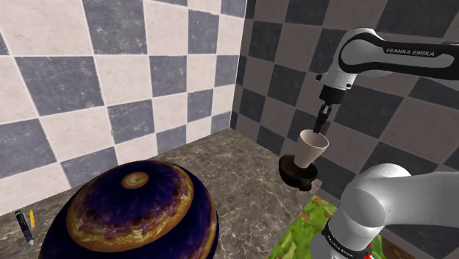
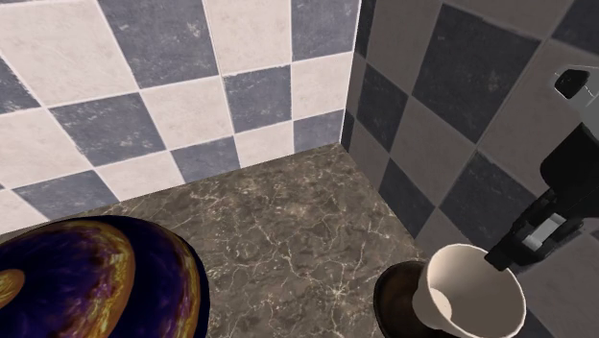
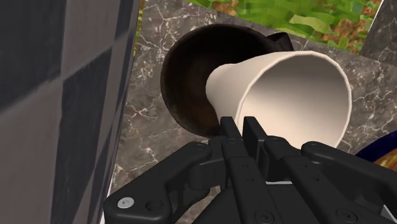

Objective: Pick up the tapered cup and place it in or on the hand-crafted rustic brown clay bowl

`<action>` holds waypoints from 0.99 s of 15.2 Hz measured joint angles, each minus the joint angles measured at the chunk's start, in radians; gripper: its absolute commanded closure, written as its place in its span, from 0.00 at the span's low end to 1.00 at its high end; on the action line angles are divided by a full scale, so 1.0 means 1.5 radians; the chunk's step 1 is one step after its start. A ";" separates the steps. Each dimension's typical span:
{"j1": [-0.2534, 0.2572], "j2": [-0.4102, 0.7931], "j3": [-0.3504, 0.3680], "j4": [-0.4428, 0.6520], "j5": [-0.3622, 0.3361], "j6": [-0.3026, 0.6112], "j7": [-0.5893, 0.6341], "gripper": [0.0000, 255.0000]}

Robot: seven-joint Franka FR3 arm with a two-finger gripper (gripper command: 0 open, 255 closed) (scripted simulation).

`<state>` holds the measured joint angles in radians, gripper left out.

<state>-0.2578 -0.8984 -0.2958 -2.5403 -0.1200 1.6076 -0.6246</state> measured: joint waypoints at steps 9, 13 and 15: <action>-0.009 -0.003 -0.019 -0.081 -0.017 0.077 -0.007 1.00; -0.009 -0.002 -0.019 -0.086 -0.017 0.084 -0.007 1.00; -0.009 -0.002 -0.019 -0.087 -0.017 0.084 -0.007 1.00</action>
<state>-0.2708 -0.9017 -0.3243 -2.6703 -0.1458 1.7339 -0.6344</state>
